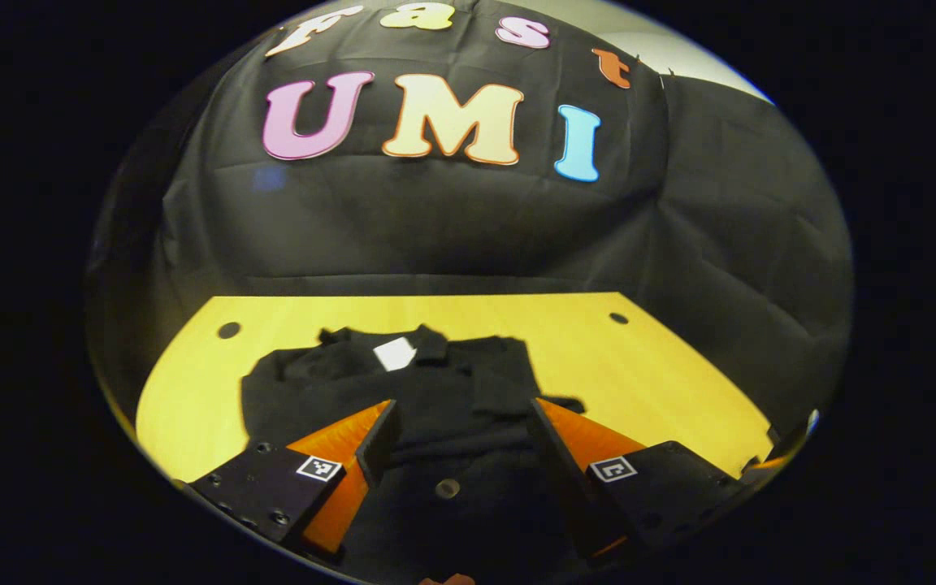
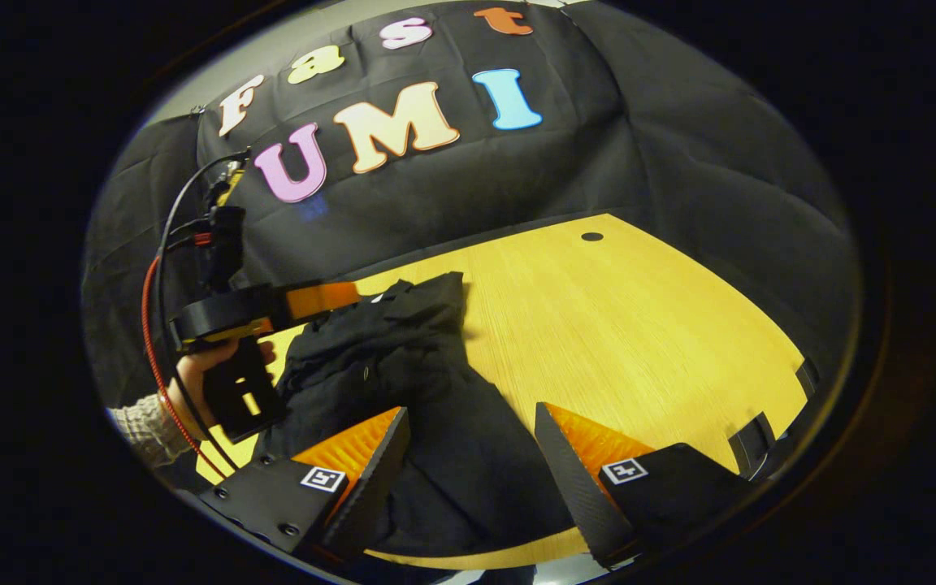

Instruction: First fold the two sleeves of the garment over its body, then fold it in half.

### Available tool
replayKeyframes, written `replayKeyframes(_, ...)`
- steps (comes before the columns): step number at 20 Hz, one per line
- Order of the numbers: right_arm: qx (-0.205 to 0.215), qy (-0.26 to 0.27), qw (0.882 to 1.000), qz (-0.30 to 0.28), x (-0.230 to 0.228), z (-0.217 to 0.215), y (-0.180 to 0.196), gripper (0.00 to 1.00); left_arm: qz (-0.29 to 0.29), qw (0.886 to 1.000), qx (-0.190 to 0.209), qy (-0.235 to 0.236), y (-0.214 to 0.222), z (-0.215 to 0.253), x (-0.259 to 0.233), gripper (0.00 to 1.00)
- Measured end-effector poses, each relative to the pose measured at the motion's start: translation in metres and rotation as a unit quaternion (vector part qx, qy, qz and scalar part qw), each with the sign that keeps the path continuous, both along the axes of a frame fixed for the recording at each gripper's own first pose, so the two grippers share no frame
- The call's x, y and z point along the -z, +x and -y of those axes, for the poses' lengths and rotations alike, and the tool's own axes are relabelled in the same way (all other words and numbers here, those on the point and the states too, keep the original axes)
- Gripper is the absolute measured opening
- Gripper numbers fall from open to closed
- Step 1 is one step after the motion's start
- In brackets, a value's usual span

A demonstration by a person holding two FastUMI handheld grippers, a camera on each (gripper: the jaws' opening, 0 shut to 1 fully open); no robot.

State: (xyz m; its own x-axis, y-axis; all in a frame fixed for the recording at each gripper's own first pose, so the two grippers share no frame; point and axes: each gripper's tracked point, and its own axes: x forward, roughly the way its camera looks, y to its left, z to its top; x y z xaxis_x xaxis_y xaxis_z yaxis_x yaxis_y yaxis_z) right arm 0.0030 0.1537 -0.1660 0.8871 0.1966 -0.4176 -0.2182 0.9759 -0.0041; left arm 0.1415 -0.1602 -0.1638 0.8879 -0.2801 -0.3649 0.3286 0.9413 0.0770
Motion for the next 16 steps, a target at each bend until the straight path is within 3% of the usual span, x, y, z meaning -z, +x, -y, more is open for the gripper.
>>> replayKeyframes(7,-0.051,-0.036,0.998,-0.031,0.031,0.019,-0.018,0.98,-0.024,0.994,-0.079,0.075,-0.114,-0.108,0.044,0.94)
replayKeyframes(9,-0.063,-0.05,0.996,-0.038,0.04,0.025,-0.022,0.93,-0.035,0.991,-0.107,0.07,-0.144,-0.129,0.055,0.94)
replayKeyframes(11,-0.074,-0.058,0.995,-0.043,0.045,0.029,-0.025,0.98,-0.047,0.987,-0.137,0.064,-0.172,-0.147,0.066,0.94)
replayKeyframes(16,-0.095,-0.077,0.991,-0.051,0.06,0.036,-0.03,0.98,-0.066,0.979,-0.187,0.051,-0.228,-0.179,0.087,0.94)
